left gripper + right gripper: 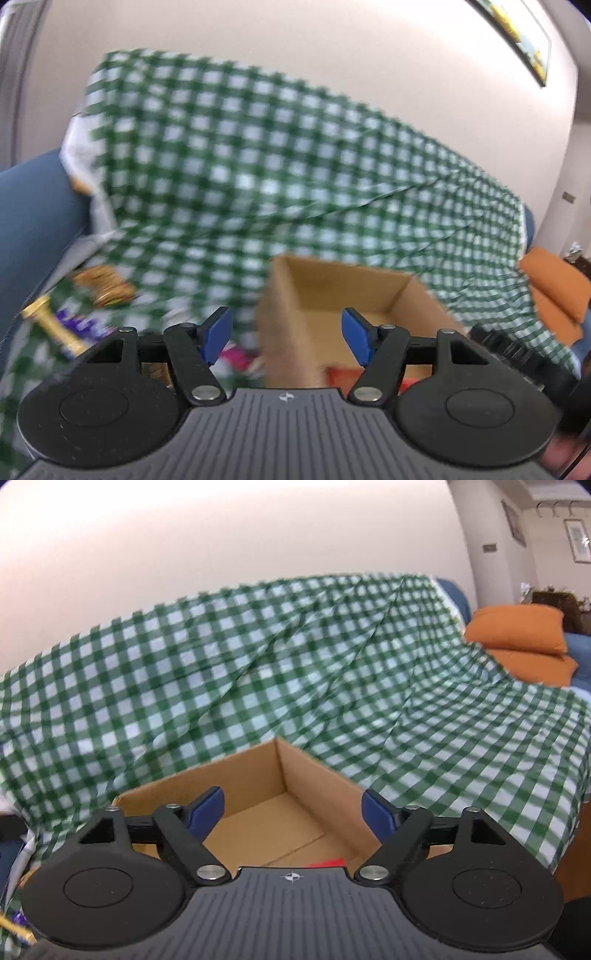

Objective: Organize snacks
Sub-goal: 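Withdraw both tools from the box back toward the snack pile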

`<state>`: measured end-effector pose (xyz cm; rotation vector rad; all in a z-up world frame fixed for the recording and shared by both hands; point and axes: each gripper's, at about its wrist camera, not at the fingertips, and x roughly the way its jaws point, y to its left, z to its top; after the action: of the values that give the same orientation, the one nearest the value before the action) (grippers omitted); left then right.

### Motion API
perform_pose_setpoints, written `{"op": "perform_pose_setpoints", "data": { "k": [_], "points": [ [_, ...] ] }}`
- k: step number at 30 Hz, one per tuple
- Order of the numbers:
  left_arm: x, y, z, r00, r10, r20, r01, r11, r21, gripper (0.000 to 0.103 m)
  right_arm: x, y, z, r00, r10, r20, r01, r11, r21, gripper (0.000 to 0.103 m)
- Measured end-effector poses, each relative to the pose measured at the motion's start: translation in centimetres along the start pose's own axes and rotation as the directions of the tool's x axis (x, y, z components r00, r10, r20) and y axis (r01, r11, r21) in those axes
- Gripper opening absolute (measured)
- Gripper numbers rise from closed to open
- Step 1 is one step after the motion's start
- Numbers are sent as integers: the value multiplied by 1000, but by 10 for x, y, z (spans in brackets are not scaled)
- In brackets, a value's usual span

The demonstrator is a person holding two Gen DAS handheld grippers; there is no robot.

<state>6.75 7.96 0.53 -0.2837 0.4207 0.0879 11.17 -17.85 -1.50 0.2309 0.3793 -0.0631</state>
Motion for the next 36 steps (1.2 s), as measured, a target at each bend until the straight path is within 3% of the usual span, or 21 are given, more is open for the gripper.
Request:
{"op": "perform_pose_setpoints", "data": {
  "k": [4,7,9,11,13,14,15,18,21,23,25,28,31,34,36],
  "points": [
    [1,53,-32,998,48,-33,-49,999,-15,63,1,13,-6,999,24,-45,-26,999,-41,83],
    [9,87,-59,993,81,-82,-83,996,-15,51,-4,25,-10,998,32,-44,-36,995,-88,83],
    [13,110,-70,986,98,-134,-109,991,-77,45,-7,32,-13,998,39,-45,-44,992,-119,83],
    [14,124,-65,989,49,-138,-73,982,-172,43,-10,37,-17,998,48,-50,-55,988,-143,83],
    [13,126,-61,993,7,-120,-30,981,-194,43,-11,42,-21,997,57,-51,-65,984,-166,82],
    [13,126,-62,992,-11,-126,-14,981,-194,38,-12,45,-23,997,60,-52,-68,982,-176,82],
    [13,124,-63,990,-24,-137,-1,984,-180,31,-13,48,-24,997,63,-53,-72,980,-184,82],
    [14,108,-64,990,-21,-142,10,997,-83,27,-14,54,-27,996,80,-49,-88,977,-196,77],
    [6,99,-58,995,-15,-95,12,999,-36,26,-16,59,-29,997,74,-29,-78,978,-193,61],
    [13,96,-43,997,-21,-75,16,998,-69,26,-17,59,-30,997,70,-27,-74,981,-178,48],
    [25,98,-26,997,-47,-65,40,993,-107,26,-16,58,-30,997,73,-35,-77,986,-148,47],
    [44,103,-7,998,-37,-44,31,989,-145,26,-14,60,-34,996,72,-53,-79,986,-145,47],
    [53,113,-21,1000,0,-14,-2,991,-135,26,-14,61,-38,994,84,-67,-94,982,-166,47],
    [64,131,-44,991,71,-115,-89,983,-159,26,-16,62,-42,994,85,-68,-98,973,-207,47],
    [66,143,-42,990,90,-113,-113,970,-217,26,-16,63,-44,994,90,-70,-104,968,-228,47]
  ]
}}
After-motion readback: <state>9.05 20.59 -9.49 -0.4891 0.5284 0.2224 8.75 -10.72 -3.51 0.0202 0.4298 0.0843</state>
